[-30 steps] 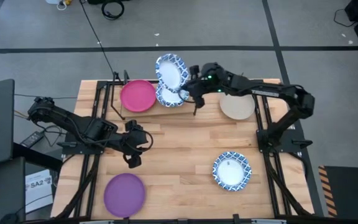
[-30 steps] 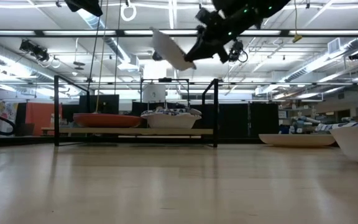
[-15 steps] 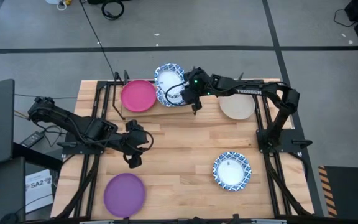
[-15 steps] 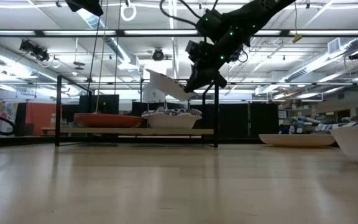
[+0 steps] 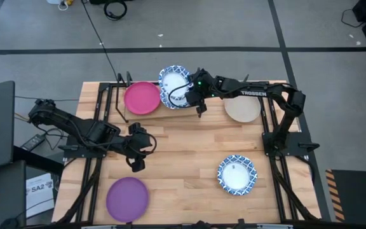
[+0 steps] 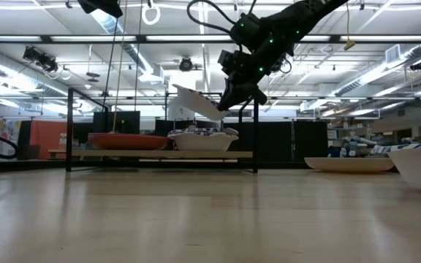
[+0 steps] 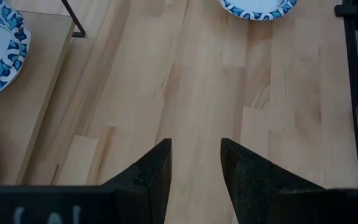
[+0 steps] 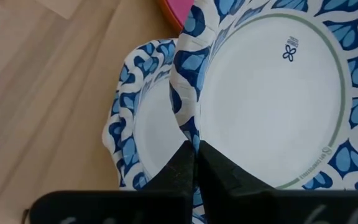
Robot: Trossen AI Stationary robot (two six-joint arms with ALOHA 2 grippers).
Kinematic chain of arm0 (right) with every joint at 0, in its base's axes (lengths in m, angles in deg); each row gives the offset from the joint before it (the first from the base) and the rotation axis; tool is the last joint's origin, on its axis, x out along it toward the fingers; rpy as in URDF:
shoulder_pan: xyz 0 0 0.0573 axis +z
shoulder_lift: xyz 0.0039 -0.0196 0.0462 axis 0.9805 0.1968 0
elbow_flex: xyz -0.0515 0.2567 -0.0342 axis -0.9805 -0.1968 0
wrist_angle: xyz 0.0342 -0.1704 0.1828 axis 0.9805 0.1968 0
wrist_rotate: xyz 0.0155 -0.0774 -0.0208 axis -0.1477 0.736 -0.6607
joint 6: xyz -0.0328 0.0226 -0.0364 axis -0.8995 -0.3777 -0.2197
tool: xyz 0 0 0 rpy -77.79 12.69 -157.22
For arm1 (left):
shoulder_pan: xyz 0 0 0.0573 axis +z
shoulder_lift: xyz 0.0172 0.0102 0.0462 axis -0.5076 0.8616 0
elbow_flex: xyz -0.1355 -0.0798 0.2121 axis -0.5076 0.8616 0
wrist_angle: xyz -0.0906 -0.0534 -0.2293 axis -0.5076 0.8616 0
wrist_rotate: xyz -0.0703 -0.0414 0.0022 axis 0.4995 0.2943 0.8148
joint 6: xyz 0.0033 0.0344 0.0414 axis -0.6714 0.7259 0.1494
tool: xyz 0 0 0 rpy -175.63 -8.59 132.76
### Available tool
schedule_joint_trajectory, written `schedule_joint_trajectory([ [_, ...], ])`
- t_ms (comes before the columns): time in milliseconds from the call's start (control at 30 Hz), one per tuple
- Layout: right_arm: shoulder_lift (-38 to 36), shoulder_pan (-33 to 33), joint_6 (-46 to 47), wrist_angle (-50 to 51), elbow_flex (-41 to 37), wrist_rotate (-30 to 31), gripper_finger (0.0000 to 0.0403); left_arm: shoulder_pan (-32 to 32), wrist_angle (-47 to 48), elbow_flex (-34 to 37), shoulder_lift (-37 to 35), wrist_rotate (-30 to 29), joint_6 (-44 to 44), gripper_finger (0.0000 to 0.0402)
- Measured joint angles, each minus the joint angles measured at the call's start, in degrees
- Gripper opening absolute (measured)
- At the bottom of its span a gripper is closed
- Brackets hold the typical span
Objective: Place and stack plates onto a shelf
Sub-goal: Stack the white bowl on top of the white bowl on the shelf
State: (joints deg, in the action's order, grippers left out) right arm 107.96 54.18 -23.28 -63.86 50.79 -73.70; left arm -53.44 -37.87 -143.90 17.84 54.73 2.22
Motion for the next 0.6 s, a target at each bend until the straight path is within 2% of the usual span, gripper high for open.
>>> schedule_joint_trajectory([
  [433, 0.04, -0.04, 0.03, 0.04, -0.04, 0.03, 0.0022, -0.04, 0.0, 0.0, -0.01, 0.0, 0.0, 0.0143],
  [600, 0.04, -0.04, 0.05, 0.04, -0.04, 1.23, 0.0035, -0.04, 0.0, 0.0, -0.01, 0.0, -0.02, 0.0143],
])
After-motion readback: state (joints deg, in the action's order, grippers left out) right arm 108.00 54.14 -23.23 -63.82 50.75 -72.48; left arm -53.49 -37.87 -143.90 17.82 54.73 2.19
